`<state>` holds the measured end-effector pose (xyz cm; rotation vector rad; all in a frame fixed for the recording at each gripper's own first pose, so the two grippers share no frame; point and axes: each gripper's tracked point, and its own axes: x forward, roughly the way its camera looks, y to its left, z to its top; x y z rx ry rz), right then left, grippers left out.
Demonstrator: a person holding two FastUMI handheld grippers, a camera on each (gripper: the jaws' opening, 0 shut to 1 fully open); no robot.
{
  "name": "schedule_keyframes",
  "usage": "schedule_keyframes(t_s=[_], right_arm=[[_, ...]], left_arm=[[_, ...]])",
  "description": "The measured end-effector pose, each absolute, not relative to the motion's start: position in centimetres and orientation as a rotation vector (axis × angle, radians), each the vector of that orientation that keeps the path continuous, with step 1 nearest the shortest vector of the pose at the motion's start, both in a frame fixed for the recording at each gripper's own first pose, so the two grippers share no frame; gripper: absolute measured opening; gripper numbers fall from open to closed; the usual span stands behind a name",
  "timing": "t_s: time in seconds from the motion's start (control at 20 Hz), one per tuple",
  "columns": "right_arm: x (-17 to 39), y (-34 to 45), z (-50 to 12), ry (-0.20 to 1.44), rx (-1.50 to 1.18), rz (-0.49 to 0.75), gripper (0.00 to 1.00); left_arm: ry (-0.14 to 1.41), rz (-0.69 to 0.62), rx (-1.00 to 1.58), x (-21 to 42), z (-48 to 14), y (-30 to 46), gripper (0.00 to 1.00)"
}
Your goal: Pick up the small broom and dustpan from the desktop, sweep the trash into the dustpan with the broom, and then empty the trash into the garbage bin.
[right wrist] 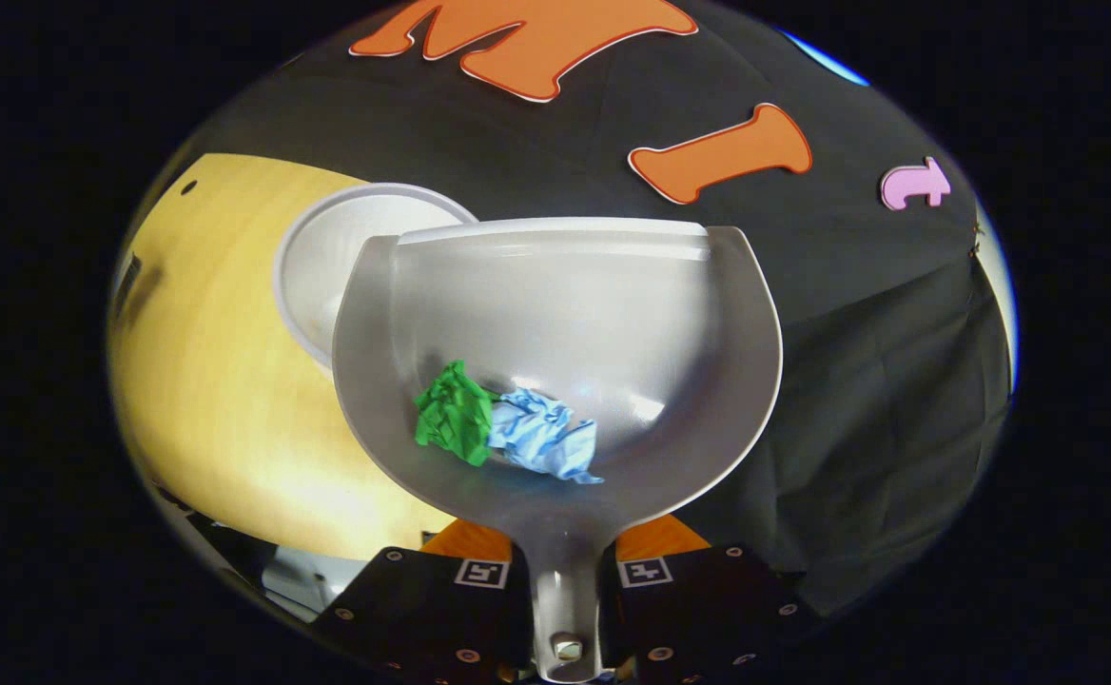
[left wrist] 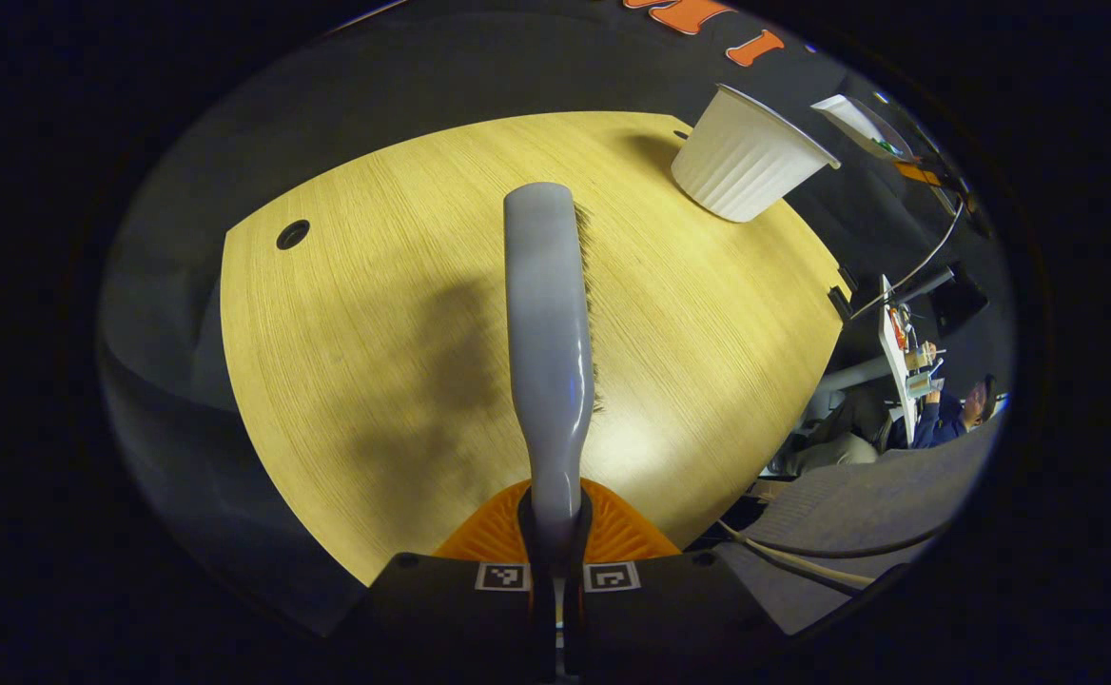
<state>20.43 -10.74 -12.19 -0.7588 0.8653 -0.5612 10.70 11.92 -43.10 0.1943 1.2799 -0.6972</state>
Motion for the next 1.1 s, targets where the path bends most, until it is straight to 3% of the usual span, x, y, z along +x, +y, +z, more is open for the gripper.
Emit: schedule_keyframes(t_s=[0.7, 1.1], right_arm=[[24.5, -11.3, -7.7, 0.925, -1.41, -0.616, 0.27], [25.5, -8.4, -9.0, 0.873, -0.852, -0.503, 0.27]], left_arm=[[1.279, -0.693, 0.195, 13.3, -45.0, 12.7, 0.07], [1.278, -0.672, 0.188, 13.7, -45.7, 13.2, 0.06]])
